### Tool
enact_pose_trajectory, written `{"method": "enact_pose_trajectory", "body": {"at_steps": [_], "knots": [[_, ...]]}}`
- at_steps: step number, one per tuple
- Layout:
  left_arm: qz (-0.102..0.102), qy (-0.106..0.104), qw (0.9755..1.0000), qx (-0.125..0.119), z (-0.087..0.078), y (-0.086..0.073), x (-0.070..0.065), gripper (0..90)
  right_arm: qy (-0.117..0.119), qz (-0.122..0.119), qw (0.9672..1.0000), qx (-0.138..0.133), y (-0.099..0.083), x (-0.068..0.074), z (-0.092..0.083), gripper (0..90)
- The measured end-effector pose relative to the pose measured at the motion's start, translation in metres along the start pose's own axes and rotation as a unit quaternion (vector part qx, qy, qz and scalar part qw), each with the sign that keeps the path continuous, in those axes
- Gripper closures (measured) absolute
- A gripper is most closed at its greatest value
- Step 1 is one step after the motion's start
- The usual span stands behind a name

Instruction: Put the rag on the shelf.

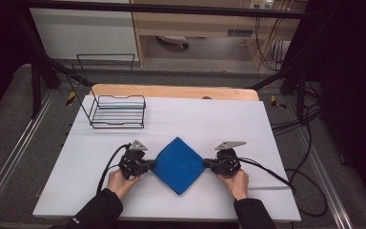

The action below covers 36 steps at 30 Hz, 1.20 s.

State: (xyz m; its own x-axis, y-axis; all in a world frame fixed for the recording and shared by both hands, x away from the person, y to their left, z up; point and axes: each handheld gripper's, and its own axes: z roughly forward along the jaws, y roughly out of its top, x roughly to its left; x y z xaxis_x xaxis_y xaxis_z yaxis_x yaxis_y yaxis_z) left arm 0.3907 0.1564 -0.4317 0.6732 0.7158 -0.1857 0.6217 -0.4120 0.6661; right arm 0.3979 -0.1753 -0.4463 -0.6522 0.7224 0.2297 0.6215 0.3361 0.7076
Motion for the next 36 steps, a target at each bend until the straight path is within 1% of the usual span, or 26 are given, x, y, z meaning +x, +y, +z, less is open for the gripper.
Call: {"method": "enact_pose_trajectory", "body": {"at_steps": [4, 6, 8, 9, 10, 11, 13, 14, 15, 16, 18, 19, 20, 21, 22, 23, 24, 26, 27, 28, 29, 30, 32, 33, 34, 36], "knots": [[-0.001, 0.006, 1.0000, -0.007, -0.017, -0.004, -0.004, 86.6, 0.001, -0.011, 0.9999, -0.005, 0.004, 0.003, 0.000, 85.1], [-0.002, 0.011, 0.9999, -0.009, -0.023, -0.006, -0.006, 86.6, 0.001, -0.018, 0.9998, -0.007, 0.010, 0.007, 0.001, 85.3], [0.005, 0.033, 0.9994, -0.007, -0.032, -0.012, -0.009, 86.6, 0.005, -0.028, 0.9995, -0.016, 0.019, 0.011, 0.005, 85.4], [0.006, 0.042, 0.9991, -0.007, -0.035, -0.015, -0.010, 86.6, 0.005, -0.028, 0.9995, -0.016, 0.019, 0.011, 0.005, 85.4], [0.003, 0.049, 0.9988, -0.006, -0.041, -0.020, -0.009, 86.6, 0.008, -0.042, 0.9989, -0.021, 0.029, 0.018, 0.014, 85.5], [0.002, 0.055, 0.9984, -0.006, -0.045, -0.023, -0.009, 86.6, 0.009, -0.046, 0.9987, -0.021, 0.033, 0.021, 0.018, 85.5], [-0.014, 0.066, 0.9977, -0.011, -0.053, -0.031, -0.005, 86.5, 0.012, -0.061, 0.9979, -0.020, 0.043, 0.028, 0.031, 85.5], [-0.032, 0.074, 0.9966, -0.017, -0.061, -0.039, 0.000, 86.5, 0.013, -0.068, 0.9974, -0.019, 0.048, 0.032, 0.038, 85.5], [-0.032, 0.074, 0.9966, -0.017, -0.061, -0.039, 0.000, 86.4, 0.013, -0.068, 0.9974, -0.019, 0.048, 0.032, 0.038, 85.5], [-0.042, 0.077, 0.9960, -0.017, -0.065, -0.043, 0.003, 86.4, 0.012, -0.081, 0.9965, -0.014, 0.059, 0.039, 0.054, 85.5], [-0.057, 0.080, 0.9949, -0.023, -0.067, -0.047, 0.005, 86.2, 0.007, -0.092, 0.9957, -0.012, 0.067, 0.042, 0.065, 85.5], [-0.060, 0.083, 0.9945, -0.024, -0.066, -0.049, 0.005, 86.0, 0.006, -0.096, 0.9953, -0.010, 0.071, 0.043, 0.072, 85.4], [-0.062, 0.087, 0.9941, -0.023, -0.065, -0.050, 0.005, 86.0, 0.006, -0.096, 0.9953, -0.010, 0.071, 0.043, 0.072, 85.4], [-0.062, 0.089, 0.9939, -0.020, -0.063, -0.051, 0.005, 85.6, -0.002, -0.098, 0.9952, -0.009, 0.078, 0.045, 0.084, 85.2], [-0.060, 0.090, 0.9940, -0.016, -0.062, -0.051, 0.005, 85.6, -0.002, -0.098, 0.9952, -0.009, 0.078, 0.045, 0.084, 85.2], [-0.055, 0.089, 0.9945, -0.011, -0.060, -0.052, 0.005, 84.7, -0.004, -0.091, 0.9957, -0.011, 0.079, 0.043, 0.093, 84.4], [-0.053, 0.090, 0.9945, -0.009, -0.059, -0.053, 0.006, 83.7, -0.005, -0.090, 0.9959, -0.010, 0.079, 0.043, 0.094, 82.6], [-0.047, 0.091, 0.9947, -0.007, -0.058, -0.053, 0.007, 81.0, -0.017, -0.095, 0.9952, -0.014, 0.076, 0.044, 0.094, 75.4], [-0.044, 0.090, 0.9949, -0.012, -0.060, -0.053, 0.008, 77.9, -0.028, -0.106, 0.9938, -0.019, 0.075, 0.047, 0.092, 67.0], [-0.039, 0.087, 0.9953, -0.019, -0.062, -0.053, 0.009, 74.3, -0.042, -0.115, 0.9921, -0.025, 0.072, 0.050, 0.089, 62.6], [-0.027, 0.091, 0.9950, -0.033, -0.066, -0.052, 0.012, 71.1, -0.041, -0.121, 0.9915, -0.024, 0.071, 0.054, 0.084, 59.8], [-0.027, 0.091, 0.9950, -0.033, -0.066, -0.052, 0.012, 68.5, -0.034, -0.124, 0.9914, -0.024, 0.069, 0.058, 0.079, 55.7], [-0.017, 0.096, 0.9945, -0.039, -0.069, -0.051, 0.014, 62.1, -0.023, -0.123, 0.9918, -0.028, 0.064, 0.066, 0.070, 49.3], [-0.015, 0.098, 0.9943, -0.041, -0.070, -0.050, 0.016, 62.1, -0.023, -0.123, 0.9918, -0.028, 0.064, 0.066, 0.070, 49.3], [-0.015, 0.100, 0.9940, -0.043, -0.071, -0.050, 0.019, 56.4, -0.012, -0.118, 0.9925, -0.031, 0.057, 0.076, 0.062, 44.8], [-0.018, 0.096, 0.9941, -0.047, -0.073, -0.050, 0.023, 50.0, -0.003, -0.114, 0.9931, -0.027, 0.050, 0.083, 0.057, 42.2]]}}
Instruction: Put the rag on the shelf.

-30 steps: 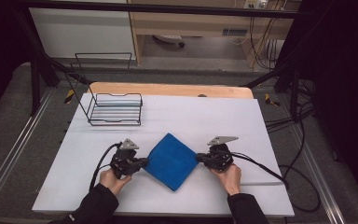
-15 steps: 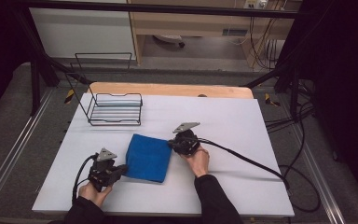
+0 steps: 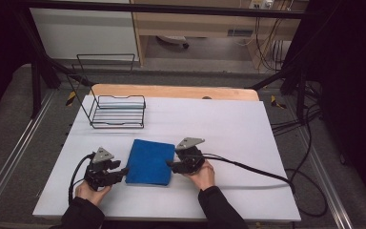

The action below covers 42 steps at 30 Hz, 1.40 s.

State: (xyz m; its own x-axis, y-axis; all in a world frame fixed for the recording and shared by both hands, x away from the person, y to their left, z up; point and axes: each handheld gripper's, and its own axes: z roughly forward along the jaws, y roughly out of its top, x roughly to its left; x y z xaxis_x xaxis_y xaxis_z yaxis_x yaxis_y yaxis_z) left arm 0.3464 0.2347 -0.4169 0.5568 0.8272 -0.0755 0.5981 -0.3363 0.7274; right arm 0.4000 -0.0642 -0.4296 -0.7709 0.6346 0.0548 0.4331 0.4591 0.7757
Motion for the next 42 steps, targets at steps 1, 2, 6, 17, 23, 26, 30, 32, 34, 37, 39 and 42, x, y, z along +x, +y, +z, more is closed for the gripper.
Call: {"method": "enact_pose_trajectory", "body": {"at_steps": [1, 2, 6, 17, 23, 26, 30, 32, 34, 37, 39, 42], "knots": [[-0.003, -0.005, 1.0000, -0.002, 0.000, 0.000, 0.003, 46.6, 0.007, 0.003, 1.0000, 0.003, -0.003, 0.005, -0.002, 41.8], [-0.007, -0.010, 0.9999, -0.003, 0.000, -0.001, 0.006, 43.2, 0.015, 0.006, 0.9999, 0.004, -0.007, 0.010, -0.004, 42.2], [-0.016, -0.021, 0.9997, -0.004, 0.002, -0.003, 0.016, 35.0, 0.024, 0.004, 0.9996, 0.017, -0.020, 0.027, -0.009, 47.4], [-0.023, -0.029, 0.9991, -0.019, 0.003, -0.004, 0.022, 23.0, 0.033, 0.044, 0.9980, 0.030, -0.037, 0.036, -0.003, 61.8], [-0.024, -0.033, 0.9990, -0.016, 0.006, -0.005, 0.024, 17.2, 0.049, 0.059, 0.9967, 0.028, -0.039, 0.039, -0.002, 82.5], [-0.025, -0.033, 0.9990, -0.018, 0.006, -0.005, 0.024, 16.1, 0.055, 0.061, 0.9962, 0.028, -0.039, 0.038, -0.002, 87.8], [-0.026, -0.034, 0.9989, -0.019, 0.005, -0.006, 0.024, 15.9, 0.066, 0.077, 0.9945, 0.027, -0.039, 0.033, -0.007, 89.6], [-0.027, -0.034, 0.9989, -0.020, 0.005, -0.006, 0.025, 15.9, 0.068, 0.080, 0.9941, 0.026, -0.038, 0.030, -0.011, 89.9], [-0.027, -0.034, 0.9988, -0.020, 0.005, -0.005, 0.025, 15.9, 0.068, 0.082, 0.9940, 0.023, -0.038, 0.028, -0.017, 89.9], [-0.028, -0.035, 0.9987, -0.023, 0.005, -0.003, 0.026, 15.6, 0.067, 0.082, 0.9941, 0.023, -0.038, 0.028, -0.022, 89.8], [-0.028, -0.034, 0.9987, -0.025, 0.005, 0.000, 0.027, 15.3, 0.067, 0.083, 0.9939, 0.030, -0.040, 0.029, -0.022, 88.7], [-0.026, -0.031, 0.9989, -0.022, 0.009, 0.008, 0.030, 14.5, 0.063, 0.080, 0.9944, 0.030, -0.040, 0.028, -0.020, 72.8]]}}
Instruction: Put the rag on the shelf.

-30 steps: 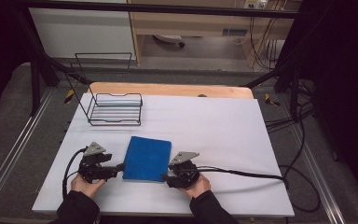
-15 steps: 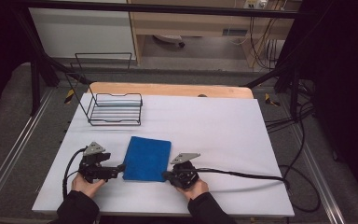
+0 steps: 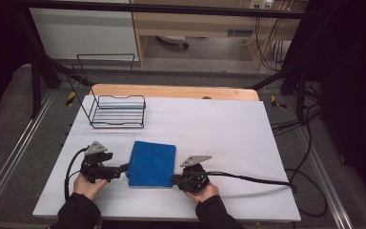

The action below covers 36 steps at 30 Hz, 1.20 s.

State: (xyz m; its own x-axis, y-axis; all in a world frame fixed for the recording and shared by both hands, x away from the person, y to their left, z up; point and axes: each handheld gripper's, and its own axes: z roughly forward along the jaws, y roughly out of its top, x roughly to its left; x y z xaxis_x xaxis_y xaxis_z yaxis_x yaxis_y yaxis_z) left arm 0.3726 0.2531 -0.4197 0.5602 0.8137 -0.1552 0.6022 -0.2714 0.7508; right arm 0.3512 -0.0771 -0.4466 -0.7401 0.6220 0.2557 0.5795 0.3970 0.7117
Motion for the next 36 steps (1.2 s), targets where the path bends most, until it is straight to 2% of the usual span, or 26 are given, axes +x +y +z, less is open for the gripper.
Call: {"method": "enact_pose_trajectory", "body": {"at_steps": [3, 4, 7, 8, 10, 11, 12, 14, 15, 16, 19, 22, 28, 33, 36], "knots": [[0.001, -0.006, 1.0000, 0.006, 0.007, 0.013, 0.003, 14.4, -0.003, 0.000, 0.9999, -0.016, 0.004, -0.002, -0.003, 52.4], [0.002, -0.007, 0.9999, 0.008, 0.010, 0.017, 0.004, 14.9, -0.005, -0.004, 0.9996, -0.027, 0.008, -0.005, -0.007, 40.2], [0.004, -0.004, 0.9998, 0.019, 0.023, 0.031, 0.008, 15.0, -0.013, -0.012, 0.9992, -0.036, 0.010, -0.008, -0.010, 34.2], [0.001, -0.003, 0.9998, 0.018, 0.029, 0.035, 0.008, 15.6, -0.014, -0.017, 0.9987, -0.045, 0.012, -0.010, -0.013, 29.4], [-0.005, -0.008, 0.9996, 0.026, 0.039, 0.042, 0.011, 18.4, -0.014, -0.010, 0.9986, -0.050, 0.013, -0.015, -0.016, 22.4], [-0.006, -0.004, 0.9996, 0.027, 0.044, 0.045, 0.013, 23.2, -0.013, -0.001, 0.9983, -0.056, 0.014, -0.021, -0.020, 19.6], [-0.007, -0.002, 0.9995, 0.030, 0.048, 0.047, 0.014, 23.2, -0.013, -0.001, 0.9983, -0.056, 0.014, -0.021, -0.020, 19.6], [-0.009, 0.005, 0.9990, 0.044, 0.060, 0.051, 0.018, 29.1, -0.015, 0.001, 0.9980, -0.062, 0.013, -0.024, -0.024, 18.3], [-0.007, 0.011, 0.9985, 0.052, 0.064, 0.052, 0.020, 34.9, -0.015, 0.005, 0.9975, -0.069, 0.013, -0.028, -0.026, 16.5], [-0.009, 0.014, 0.9981, 0.059, 0.068, 0.052, 0.022, 34.9, -0.015, 0.005, 0.9975, -0.069, 0.013, -0.028, -0.026, 16.5], [-0.021, 0.009, 0.9975, 0.066, 0.076, 0.049, 0.027, 43.9, -0.018, 0.005, 0.9975, -0.068, 0.012, -0.030, -0.026, 14.8], [-0.030, -0.001, 0.9971, 0.071, 0.080, 0.048, 0.028, 52.5, -0.020, 0.004, 0.9977, -0.065, 0.012, -0.031, -0.024, 13.7], [-0.028, -0.005, 0.9974, 0.066, 0.086, 0.049, 0.023, 63.5, -0.019, 0.003, 0.9978, -0.063, 0.012, -0.032, -0.021, 13.6], [-0.014, -0.004, 0.9974, 0.071, 0.088, 0.048, 0.018, 71.6, -0.019, 0.000, 0.9975, -0.067, 0.013, -0.033, -0.021, 15.0], [-0.017, -0.009, 0.9971, 0.073, 0.088, 0.048, 0.017, 76.0, -0.016, 0.001, 0.9975, -0.069, 0.015, -0.034, -0.021, 15.4]]}}
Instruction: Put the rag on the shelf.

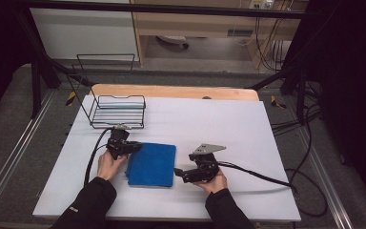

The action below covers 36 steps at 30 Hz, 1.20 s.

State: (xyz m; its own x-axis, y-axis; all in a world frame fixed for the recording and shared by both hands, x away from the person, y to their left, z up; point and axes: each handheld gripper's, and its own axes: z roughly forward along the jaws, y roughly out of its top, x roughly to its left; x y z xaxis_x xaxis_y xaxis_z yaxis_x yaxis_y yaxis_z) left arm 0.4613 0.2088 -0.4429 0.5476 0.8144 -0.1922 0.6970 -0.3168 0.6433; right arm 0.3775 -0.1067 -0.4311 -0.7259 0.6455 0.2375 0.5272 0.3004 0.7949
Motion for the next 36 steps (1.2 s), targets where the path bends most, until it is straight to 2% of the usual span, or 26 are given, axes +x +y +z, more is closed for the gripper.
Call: {"method": "enact_pose_trajectory", "body": {"at_steps": [4, 6, 10, 11, 13, 15, 18, 21, 23, 26, 28, 32, 36], "knots": [[0.008, 0.006, 1.0000, 0.001, 0.000, 0.000, -0.003, 80.5, 0.000, 0.006, 1.0000, -0.007, 0.003, -0.003, 0.002, 15.5], [0.008, 0.008, 0.9999, 0.001, 0.000, 0.000, -0.005, 81.5, -0.001, 0.017, 0.9998, -0.010, 0.007, -0.006, 0.005, 15.4], [0.003, 0.009, 0.9999, -0.004, 0.000, -0.002, -0.005, 82.2, -0.021, 0.016, 0.9996, -0.008, 0.014, -0.010, 0.015, 14.3], [0.004, 0.010, 0.9999, -0.006, 0.000, -0.003, -0.005, 82.2, -0.027, 0.018, 0.9994, -0.010, 0.016, -0.010, 0.018, 14.4], [0.007, 0.014, 0.9998, -0.008, 0.001, -0.003, -0.006, 82.3, -0.026, 0.019, 0.9994, -0.012, 0.020, -0.014, 0.025, 17.6], [0.011, 0.014, 0.9998, -0.008, 0.001, -0.003, -0.006, 82.3, -0.042, 0.021, 0.9988, -0.013, 0.025, -0.018, 0.034, 17.2], [0.010, 0.014, 0.9998, -0.010, 0.001, -0.004, -0.006, 82.2, -0.056, 0.036, 0.9977, -0.011, 0.033, -0.027, 0.047, 17.8], [0.013, 0.016, 0.9997, -0.011, 0.001, -0.004, -0.006, 82.2, -0.067, 0.054, 0.9962, -0.008, 0.039, -0.033, 0.056, 22.9], [0.009, 0.014, 0.9998, -0.011, 0.001, -0.004, -0.006, 82.2, -0.076, 0.057, 0.9955, 0.004, 0.043, -0.035, 0.061, 28.6], [0.010, 0.014, 0.9998, -0.011, 0.001, -0.004, -0.006, 82.2, -0.077, 0.060, 0.9951, 0.015, 0.043, -0.038, 0.066, 39.4], [0.014, 0.017, 0.9997, -0.011, 0.001, -0.004, -0.007, 82.2, -0.078, 0.067, 0.9944, 0.025, 0.043, -0.040, 0.068, 45.1], [0.016, 0.017, 0.9997, -0.011, 0.001, -0.004, -0.007, 82.1, -0.064, 0.083, 0.9939, 0.037, 0.043, -0.042, 0.072, 54.4], [0.016, 0.017, 0.9996, -0.012, 0.001, -0.005, -0.007, 82.1, -0.060, 0.088, 0.9933, 0.045, 0.041, -0.044, 0.074, 62.8]]}}
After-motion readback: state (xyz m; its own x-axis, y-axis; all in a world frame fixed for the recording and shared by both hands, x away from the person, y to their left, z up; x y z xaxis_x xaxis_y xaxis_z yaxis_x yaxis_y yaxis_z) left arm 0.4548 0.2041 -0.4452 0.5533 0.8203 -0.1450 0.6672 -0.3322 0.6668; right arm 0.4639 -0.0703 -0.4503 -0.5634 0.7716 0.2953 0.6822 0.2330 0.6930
